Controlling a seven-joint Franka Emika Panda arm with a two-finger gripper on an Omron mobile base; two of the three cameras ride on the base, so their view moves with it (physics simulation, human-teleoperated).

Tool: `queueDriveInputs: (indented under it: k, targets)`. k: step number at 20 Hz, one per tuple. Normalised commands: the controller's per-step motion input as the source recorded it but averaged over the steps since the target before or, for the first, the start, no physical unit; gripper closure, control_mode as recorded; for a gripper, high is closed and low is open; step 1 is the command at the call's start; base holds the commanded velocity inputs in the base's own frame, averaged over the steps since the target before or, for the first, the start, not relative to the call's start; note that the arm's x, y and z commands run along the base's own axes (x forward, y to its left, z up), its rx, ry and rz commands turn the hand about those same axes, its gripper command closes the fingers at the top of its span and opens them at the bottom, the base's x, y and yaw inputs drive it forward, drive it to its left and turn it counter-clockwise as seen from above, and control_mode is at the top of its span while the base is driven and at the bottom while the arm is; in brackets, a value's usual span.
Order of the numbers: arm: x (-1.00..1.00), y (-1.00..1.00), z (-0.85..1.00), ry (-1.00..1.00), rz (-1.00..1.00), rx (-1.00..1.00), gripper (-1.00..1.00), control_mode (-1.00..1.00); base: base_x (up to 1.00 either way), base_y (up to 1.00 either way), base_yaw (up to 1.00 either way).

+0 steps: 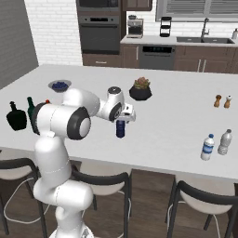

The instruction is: Move the plastic bottles in the middle to the plastics group, and the glass bottles in the middle to the glass group.

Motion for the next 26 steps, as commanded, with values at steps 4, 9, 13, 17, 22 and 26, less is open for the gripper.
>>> queueDriveInputs:
  k: [4,9,13,17,22,26]
  targets:
    - [0.0,0.0,-0.07,-0.03,0.0,0.01,-1.0,-1.0,0.0,0.0,0.0]
    - [0.0,0.0,0.0,-0.09,0.0,0.04,-1.0,-1.0,0.0,0.0,0.0]
    - [0.0,0.0,0.0,-0.09,0.0,0.02,-1.0,-1.0,0.0,0.0,0.0]
    - [0.0,-0.01,-0.09,-0.03,0.0,0.0,-1.0,-1.0,0.0,0.0,0.0]
    - [0.0,0.0,-0.1,0.0,0.0,0.0,-1.0,-1.0,0.0,0.0,0.0]
    - [0.0,0.0,0.0,0.0,0.0,0.0,1.0,-1.0,0.0,0.0,0.0]
